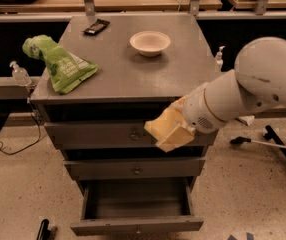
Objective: Place sponge into bottom drawer
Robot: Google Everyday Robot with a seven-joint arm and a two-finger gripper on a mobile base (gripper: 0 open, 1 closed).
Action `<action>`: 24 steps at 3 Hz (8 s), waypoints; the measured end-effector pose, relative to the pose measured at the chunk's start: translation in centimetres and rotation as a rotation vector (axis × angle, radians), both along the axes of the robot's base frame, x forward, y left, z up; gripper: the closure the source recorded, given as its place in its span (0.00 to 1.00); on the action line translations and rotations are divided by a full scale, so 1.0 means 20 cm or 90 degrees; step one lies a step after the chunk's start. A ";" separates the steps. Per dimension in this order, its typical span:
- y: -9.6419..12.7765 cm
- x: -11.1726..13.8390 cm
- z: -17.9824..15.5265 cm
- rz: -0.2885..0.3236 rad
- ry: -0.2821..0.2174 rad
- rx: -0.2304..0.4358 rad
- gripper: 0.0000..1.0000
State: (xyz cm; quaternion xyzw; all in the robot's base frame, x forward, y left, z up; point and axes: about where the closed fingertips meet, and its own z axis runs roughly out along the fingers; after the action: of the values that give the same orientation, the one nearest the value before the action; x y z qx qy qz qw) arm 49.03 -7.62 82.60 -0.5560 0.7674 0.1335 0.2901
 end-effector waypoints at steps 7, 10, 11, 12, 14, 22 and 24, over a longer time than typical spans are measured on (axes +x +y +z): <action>0.51 -0.05 -1.31 -0.163 0.243 0.430 1.00; 0.24 -0.29 -2.29 -0.306 0.321 0.531 1.00; 0.24 -0.30 -2.36 -0.315 0.336 0.532 1.00; 0.32 -0.20 -2.41 -0.290 0.336 0.536 1.00; 0.46 0.19 -2.53 -0.267 0.294 0.510 1.00; 0.41 0.39 -3.02 -0.427 0.209 0.294 0.17; 0.42 0.39 -3.02 -0.426 0.210 0.294 0.00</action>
Offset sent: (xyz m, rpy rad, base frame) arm -0.0335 0.0791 -0.2088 0.7521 0.2510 -0.2662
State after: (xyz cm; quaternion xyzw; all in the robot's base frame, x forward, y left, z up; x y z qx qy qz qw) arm 56.86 0.70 22.22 -0.1687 0.8911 0.2876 0.3078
